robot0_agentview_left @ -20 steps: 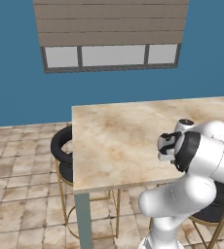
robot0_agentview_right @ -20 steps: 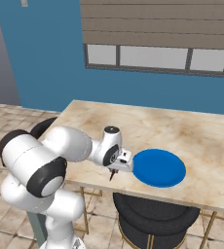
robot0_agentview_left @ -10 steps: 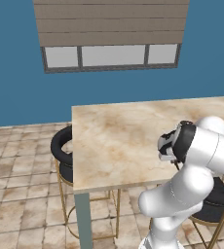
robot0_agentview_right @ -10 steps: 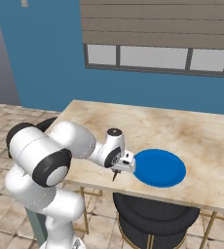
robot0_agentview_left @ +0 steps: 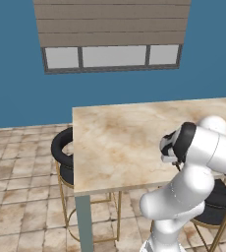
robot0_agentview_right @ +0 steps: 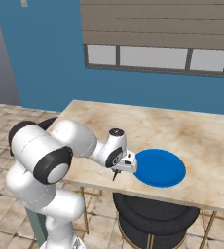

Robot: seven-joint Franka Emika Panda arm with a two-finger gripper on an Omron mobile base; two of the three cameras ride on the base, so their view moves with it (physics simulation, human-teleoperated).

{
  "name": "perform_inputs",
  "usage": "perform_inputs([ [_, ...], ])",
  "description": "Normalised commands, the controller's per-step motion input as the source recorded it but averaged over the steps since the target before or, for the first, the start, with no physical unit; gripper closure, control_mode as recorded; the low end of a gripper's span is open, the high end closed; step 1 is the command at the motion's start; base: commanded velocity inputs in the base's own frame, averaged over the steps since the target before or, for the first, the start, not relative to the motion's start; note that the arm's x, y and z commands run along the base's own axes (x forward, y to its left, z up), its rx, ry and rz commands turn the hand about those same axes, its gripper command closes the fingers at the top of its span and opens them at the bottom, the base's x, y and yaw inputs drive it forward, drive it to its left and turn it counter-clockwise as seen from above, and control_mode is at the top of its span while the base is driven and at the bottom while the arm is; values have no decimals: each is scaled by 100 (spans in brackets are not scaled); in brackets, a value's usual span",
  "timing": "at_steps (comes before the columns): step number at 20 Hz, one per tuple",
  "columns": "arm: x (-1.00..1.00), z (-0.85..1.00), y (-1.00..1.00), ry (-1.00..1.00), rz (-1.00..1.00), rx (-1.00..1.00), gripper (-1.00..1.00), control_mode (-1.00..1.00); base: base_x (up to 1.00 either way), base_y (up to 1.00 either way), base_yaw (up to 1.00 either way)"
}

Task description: Take the fork and place it on the left side of the plate. Then take the spoon and place it on the right side of the plate. Make sure they're directly next to the plate.

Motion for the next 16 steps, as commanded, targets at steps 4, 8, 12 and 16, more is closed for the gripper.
perform_inputs([
  [4,8,-6,0,-2,1,0,-100,-100,0,0,0],
  [8,-5,7,0,-3,0,0,-100,-100,0,0,0],
  [12,-26,44,2,-2,1,0,-100,-100,0,0,0],
  [16,-28,83,8,-7,3,0,-100,-100,0,0,0],
])
